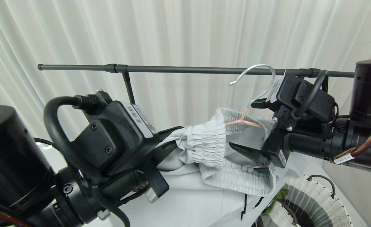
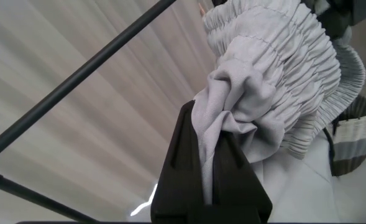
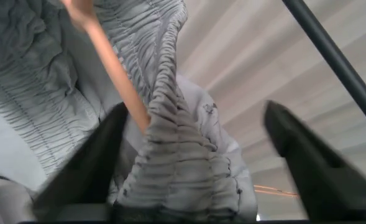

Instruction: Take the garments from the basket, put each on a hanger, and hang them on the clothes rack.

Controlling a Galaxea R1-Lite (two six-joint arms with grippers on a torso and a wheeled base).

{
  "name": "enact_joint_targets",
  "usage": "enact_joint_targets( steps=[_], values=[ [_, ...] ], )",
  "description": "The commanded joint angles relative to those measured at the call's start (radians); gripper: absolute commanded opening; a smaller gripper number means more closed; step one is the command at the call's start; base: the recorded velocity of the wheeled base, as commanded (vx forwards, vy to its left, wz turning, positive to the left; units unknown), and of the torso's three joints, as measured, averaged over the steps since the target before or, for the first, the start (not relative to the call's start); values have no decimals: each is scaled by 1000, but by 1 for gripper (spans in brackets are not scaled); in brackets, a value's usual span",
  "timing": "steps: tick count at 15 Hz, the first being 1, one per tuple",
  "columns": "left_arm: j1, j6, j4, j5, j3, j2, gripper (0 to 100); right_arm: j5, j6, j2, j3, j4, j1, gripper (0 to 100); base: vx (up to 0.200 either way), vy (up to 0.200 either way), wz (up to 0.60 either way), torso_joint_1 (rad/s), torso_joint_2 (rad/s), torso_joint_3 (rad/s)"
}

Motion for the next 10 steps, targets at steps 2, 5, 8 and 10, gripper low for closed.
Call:
enact_joint_targets(
  steps=[2, 5, 8, 10],
  values=[
    [2, 0, -2, 6, 1, 1, 0, -7, -4, 6, 1, 3, -2, 100, 0, 0, 0, 0, 0, 0],
    [11, -3, -2, 99, 33, 8, 0, -114, -4, 29, 4, -42, -5, 100, 0, 0, 0, 0, 0, 0],
    [11, -13, -2, 141, 29, 6, 0, -235, -5, 80, 16, -147, -5, 100, 0, 0, 0, 0, 0, 0],
    [7, -14, -2, 139, 29, 1, 0, -241, -21, 123, 16, -233, 1, 100, 0, 0, 0, 0, 0, 0]
  ],
)
